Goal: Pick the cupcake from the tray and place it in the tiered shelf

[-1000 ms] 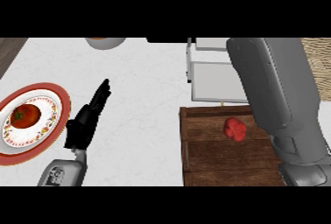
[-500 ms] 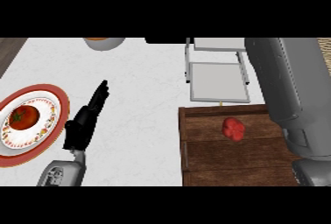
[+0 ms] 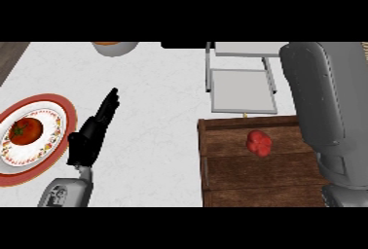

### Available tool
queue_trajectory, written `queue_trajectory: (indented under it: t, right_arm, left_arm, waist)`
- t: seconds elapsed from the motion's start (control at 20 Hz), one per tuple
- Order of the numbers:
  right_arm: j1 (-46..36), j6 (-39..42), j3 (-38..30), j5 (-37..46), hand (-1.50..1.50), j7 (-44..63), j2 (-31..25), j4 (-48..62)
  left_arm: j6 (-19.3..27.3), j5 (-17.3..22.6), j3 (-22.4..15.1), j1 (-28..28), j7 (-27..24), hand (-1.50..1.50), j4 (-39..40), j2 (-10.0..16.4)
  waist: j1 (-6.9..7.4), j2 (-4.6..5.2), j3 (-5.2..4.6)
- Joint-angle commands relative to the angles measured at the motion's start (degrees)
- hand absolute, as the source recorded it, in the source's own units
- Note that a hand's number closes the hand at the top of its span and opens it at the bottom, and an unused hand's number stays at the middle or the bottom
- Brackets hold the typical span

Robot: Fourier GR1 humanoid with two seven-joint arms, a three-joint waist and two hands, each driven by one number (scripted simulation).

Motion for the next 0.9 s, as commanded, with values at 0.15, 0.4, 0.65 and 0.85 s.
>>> queue_trajectory:
  t: [0.15, 0.4, 0.65, 0.85]
  right_arm:
    - [-0.8, -0.7, -1.1, -6.7, -1.5, -1.6, 1.6, -2.4]
    - [-4.4, 3.7, -2.5, -9.9, -1.5, -0.2, -1.2, -8.7]
    - [-6.6, -3.8, -8.2, -11.6, -1.5, 1.0, -2.9, -11.7]
    - [-3.6, 2.3, -9.3, -8.0, -1.5, 8.5, -4.3, -22.6]
  left_arm:
    - [-0.6, -0.7, -0.6, 1.4, -0.3, 0.0, -1.1, 0.1]
    - [-0.1, -0.6, 0.8, -1.4, 1.6, 0.0, -0.1, 0.1]
    - [0.9, -0.8, 0.3, -1.9, -0.4, 0.0, 2.2, -1.6]
    - [-1.9, 1.8, 3.7, -2.0, 0.6, 0.0, 1.5, 1.9]
  waist:
    - [0.31, 0.12, 0.02]
    - [-0.02, 0.02, 0.02]
    - [-0.16, 0.19, 0.01]
    - [-0.96, -0.33, 0.0]
